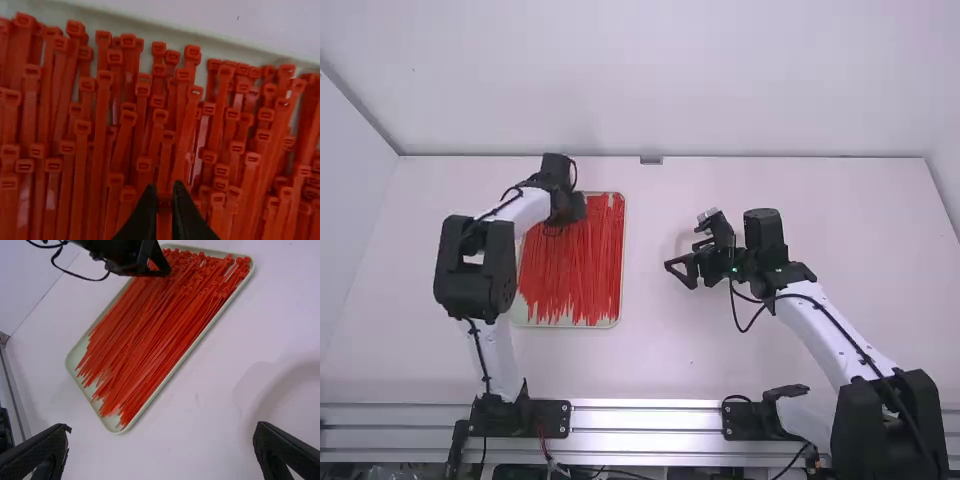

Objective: Fasten the cable tie

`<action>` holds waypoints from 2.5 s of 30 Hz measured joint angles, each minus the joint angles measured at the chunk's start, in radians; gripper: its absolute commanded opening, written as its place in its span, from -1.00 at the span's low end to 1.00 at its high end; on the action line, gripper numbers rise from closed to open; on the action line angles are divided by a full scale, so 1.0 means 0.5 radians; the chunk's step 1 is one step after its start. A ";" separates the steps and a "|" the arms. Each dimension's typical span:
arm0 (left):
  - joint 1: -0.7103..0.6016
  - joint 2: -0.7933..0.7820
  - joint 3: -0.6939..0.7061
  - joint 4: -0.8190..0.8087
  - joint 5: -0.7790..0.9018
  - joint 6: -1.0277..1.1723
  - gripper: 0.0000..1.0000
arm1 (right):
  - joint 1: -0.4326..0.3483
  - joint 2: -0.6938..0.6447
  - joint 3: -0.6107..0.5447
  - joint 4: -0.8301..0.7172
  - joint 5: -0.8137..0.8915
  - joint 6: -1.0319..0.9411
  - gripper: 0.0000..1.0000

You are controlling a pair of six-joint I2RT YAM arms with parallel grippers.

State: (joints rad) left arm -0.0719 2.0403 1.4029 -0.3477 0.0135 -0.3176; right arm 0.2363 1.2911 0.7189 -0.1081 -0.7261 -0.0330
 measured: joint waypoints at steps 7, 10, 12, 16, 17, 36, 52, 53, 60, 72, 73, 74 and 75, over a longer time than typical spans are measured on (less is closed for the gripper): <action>0.000 -0.204 0.065 -0.071 -0.038 -0.001 -0.97 | 0.000 0.000 -0.001 -0.001 0.000 0.000 0.97; 0.000 -0.334 0.065 -0.105 -0.038 -0.001 -0.97 | 0.000 0.000 0.000 -0.001 0.000 0.002 0.97; -0.001 -0.390 0.065 -0.114 -0.039 0.000 -0.97 | 0.000 0.000 0.000 -0.001 0.000 0.002 0.97; -0.001 -0.572 0.064 -0.122 -0.039 0.011 -0.97 | 0.001 0.000 0.000 -0.001 0.000 0.001 0.97; 0.000 -0.642 0.057 -0.120 -0.040 0.022 -0.96 | 0.000 0.000 0.000 -0.001 0.001 0.002 0.97; -0.002 -1.652 -0.855 0.311 -0.050 0.021 -0.97 | 0.000 0.000 0.000 0.005 -0.027 0.000 0.97; -0.002 -1.740 -1.218 0.649 0.302 -0.002 -0.96 | 0.000 0.000 0.000 0.294 -0.506 0.014 0.97; -0.002 -1.740 -1.219 0.658 0.321 -0.002 -0.96 | 0.000 0.000 0.000 0.302 -0.526 0.015 0.97; -0.002 -1.740 -1.218 0.874 0.583 -0.013 -0.96 | 0.000 0.000 0.000 0.378 -0.682 0.014 0.97; -0.164 -1.740 -1.219 1.202 0.842 -0.140 -0.96 | 0.049 0.000 -0.001 0.739 -0.705 0.269 0.97; -0.194 -1.740 -1.218 1.225 0.840 -0.148 -0.96 | 0.068 0.000 0.000 0.781 -0.706 0.274 0.97; -0.243 -1.740 -1.218 1.253 0.837 -0.159 -0.96 | 0.085 0.000 0.000 0.813 -0.708 0.276 0.97; -0.294 -1.740 -1.218 1.273 0.814 -0.168 -0.96 | 0.111 0.000 0.000 0.866 -0.710 0.278 0.97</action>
State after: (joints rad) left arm -0.2188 1.1702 0.7937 0.2886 0.4206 -0.4015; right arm 0.2916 1.2911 0.7189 0.3248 -1.0813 0.1062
